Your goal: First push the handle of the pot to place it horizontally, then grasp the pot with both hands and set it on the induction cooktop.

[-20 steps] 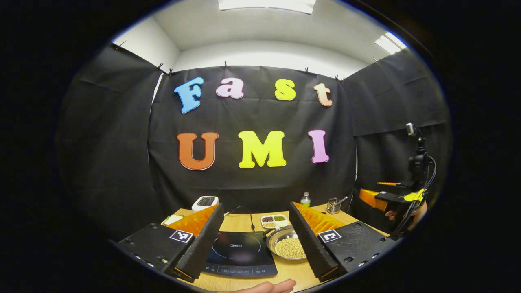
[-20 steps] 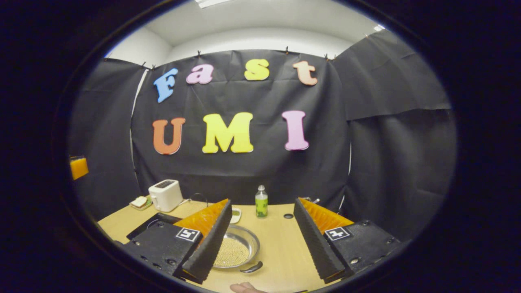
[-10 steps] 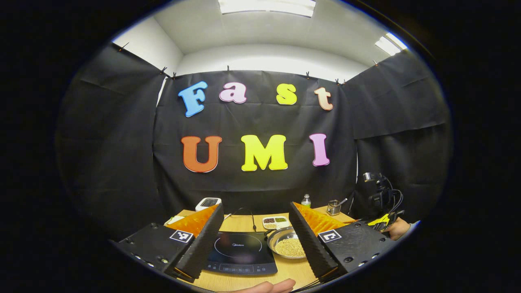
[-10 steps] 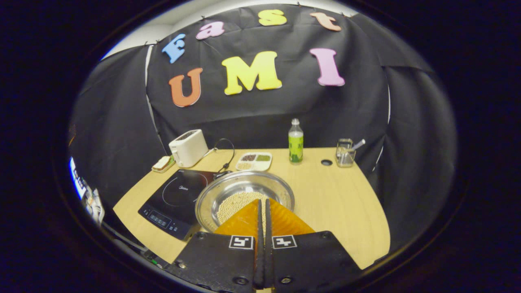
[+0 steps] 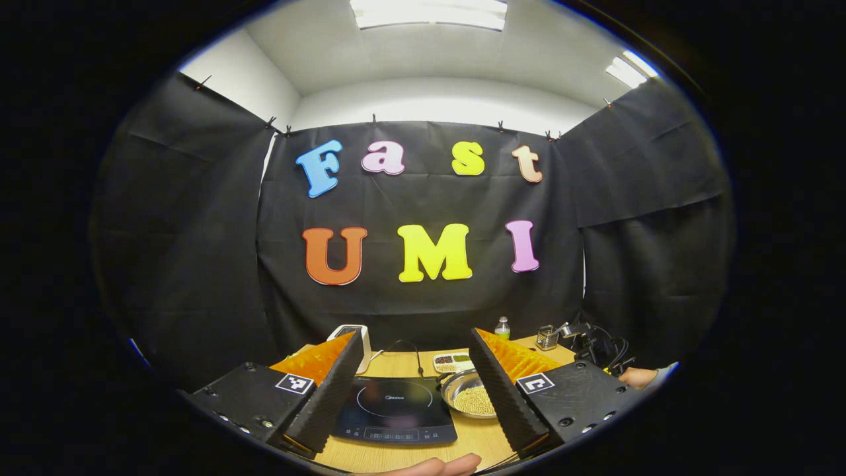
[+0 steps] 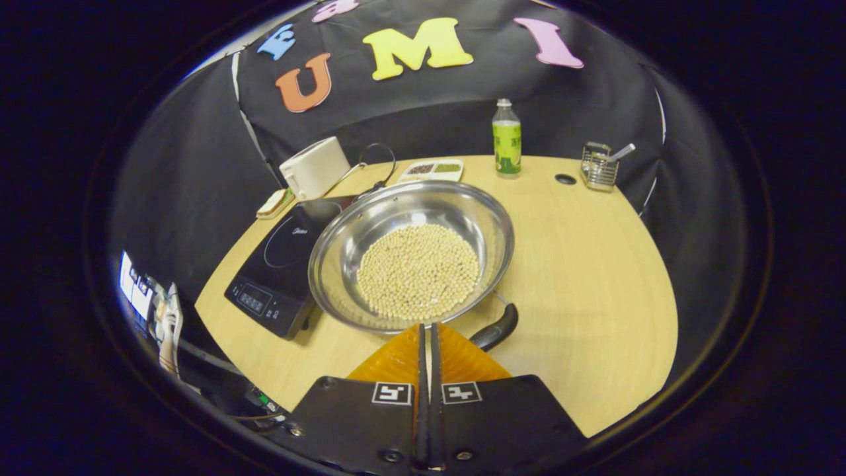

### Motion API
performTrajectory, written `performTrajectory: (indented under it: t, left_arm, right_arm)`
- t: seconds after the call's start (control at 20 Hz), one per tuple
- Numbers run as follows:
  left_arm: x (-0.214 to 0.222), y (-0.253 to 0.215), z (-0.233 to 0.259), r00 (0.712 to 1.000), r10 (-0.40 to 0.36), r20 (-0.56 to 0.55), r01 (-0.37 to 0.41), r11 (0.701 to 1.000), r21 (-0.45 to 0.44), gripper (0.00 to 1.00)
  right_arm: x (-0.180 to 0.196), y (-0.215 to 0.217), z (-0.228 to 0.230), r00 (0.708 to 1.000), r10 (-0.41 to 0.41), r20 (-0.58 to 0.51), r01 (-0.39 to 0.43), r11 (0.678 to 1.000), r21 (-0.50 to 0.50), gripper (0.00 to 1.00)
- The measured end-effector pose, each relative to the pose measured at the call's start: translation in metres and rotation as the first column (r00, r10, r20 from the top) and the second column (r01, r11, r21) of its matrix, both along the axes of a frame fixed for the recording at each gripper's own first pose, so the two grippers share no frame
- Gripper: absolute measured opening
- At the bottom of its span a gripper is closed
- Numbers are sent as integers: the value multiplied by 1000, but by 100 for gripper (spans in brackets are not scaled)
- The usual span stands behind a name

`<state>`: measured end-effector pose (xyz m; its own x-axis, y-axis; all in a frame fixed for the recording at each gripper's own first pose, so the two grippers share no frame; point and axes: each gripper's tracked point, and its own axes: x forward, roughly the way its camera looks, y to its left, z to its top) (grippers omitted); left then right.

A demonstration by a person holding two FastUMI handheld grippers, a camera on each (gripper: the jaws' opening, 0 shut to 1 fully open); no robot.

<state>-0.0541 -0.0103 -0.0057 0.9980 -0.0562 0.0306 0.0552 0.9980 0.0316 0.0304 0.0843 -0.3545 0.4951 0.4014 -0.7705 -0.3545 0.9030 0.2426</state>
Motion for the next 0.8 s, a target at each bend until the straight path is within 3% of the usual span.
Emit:
performTrajectory:
  t: [0.2, 0.8]
  left_arm:
    - [-3, -5, -1, 1000, -9, 0, 9, 1000, -4, 96]
    - [-6, -11, -3, 1000, -15, 1, 15, 1000, 14, 96]
  right_arm:
    - [-7, 3, -17, 999, 37, -16, -37, 999, -18, 4]
    - [19, -20, -26, 1000, -26, -17, 25, 998, -49, 4]
